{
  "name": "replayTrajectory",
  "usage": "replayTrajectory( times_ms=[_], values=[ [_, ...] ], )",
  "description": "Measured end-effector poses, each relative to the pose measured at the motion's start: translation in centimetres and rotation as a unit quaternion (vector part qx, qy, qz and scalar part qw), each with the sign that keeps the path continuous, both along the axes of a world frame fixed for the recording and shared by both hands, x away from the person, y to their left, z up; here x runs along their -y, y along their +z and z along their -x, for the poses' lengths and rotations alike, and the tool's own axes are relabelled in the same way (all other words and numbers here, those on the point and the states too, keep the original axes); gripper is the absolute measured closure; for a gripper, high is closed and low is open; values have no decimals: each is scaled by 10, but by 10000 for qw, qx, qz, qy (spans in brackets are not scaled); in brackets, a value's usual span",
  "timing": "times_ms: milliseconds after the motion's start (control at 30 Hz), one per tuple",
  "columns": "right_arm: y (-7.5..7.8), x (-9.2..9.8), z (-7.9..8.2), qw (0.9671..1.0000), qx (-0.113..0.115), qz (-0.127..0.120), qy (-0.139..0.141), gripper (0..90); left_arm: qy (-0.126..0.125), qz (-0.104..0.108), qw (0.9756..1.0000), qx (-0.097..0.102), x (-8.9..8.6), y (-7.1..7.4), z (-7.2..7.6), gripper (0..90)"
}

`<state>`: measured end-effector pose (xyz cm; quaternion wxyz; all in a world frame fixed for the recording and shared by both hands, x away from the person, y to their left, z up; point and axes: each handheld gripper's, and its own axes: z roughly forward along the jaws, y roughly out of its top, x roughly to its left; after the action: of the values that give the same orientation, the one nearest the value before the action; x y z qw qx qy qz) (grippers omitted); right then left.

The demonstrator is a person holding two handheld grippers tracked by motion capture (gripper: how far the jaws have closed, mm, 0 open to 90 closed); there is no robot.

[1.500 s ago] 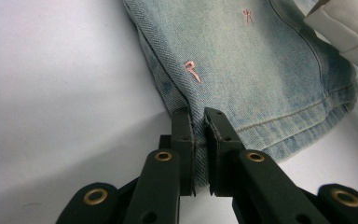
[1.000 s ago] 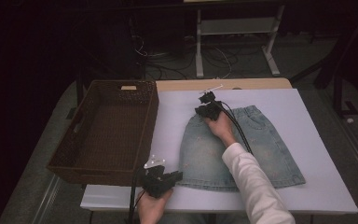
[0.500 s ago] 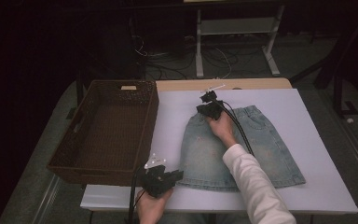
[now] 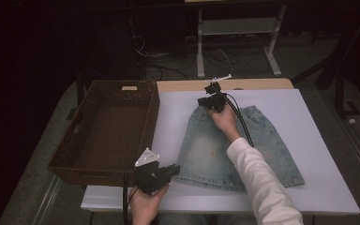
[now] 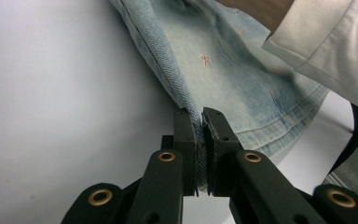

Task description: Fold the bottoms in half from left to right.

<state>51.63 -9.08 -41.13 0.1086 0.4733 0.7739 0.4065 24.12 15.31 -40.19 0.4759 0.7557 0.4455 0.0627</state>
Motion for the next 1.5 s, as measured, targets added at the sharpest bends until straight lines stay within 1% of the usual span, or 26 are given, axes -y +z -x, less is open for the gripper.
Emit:
replayTrajectory(
  times_ms=[133,400,633,767,867,933,1133,1233,1300,1400,1500],
  values=[
    [6,-3,-4,10000,-1,9,-41,844,38,-64,9999,92,-2,8,-1,843],
    [19,-15,-6,10000,65,-61,38,844,138,-12,9997,212,-17,25,1,842],
    [31,-28,-11,9998,31,-163,118,843,221,20,9991,362,-28,40,2,843],
    [38,-33,-14,9997,19,-225,132,843,221,8,9990,386,-32,48,0,842],
    [42,-35,-17,9994,1,-320,123,844,228,-14,9989,414,-33,53,0,842],
    [44,-37,-19,9993,-38,-356,133,845,217,-42,9988,436,-34,56,0,842],
    [56,-43,-22,9989,3,-424,185,847,231,-28,9986,481,-38,65,0,843],
    [60,-46,-23,9987,56,-436,243,848,186,55,9985,515,-37,68,1,843],
    [60,-46,-23,9986,59,-450,284,849,103,59,9986,506,-34,67,2,842],
    [56,-44,-22,9984,-18,-470,321,850,-35,50,9988,485,-26,63,3,842],
    [47,-40,-21,9978,-82,-579,322,851,-180,45,9989,437,-15,57,4,842]
  ],
)
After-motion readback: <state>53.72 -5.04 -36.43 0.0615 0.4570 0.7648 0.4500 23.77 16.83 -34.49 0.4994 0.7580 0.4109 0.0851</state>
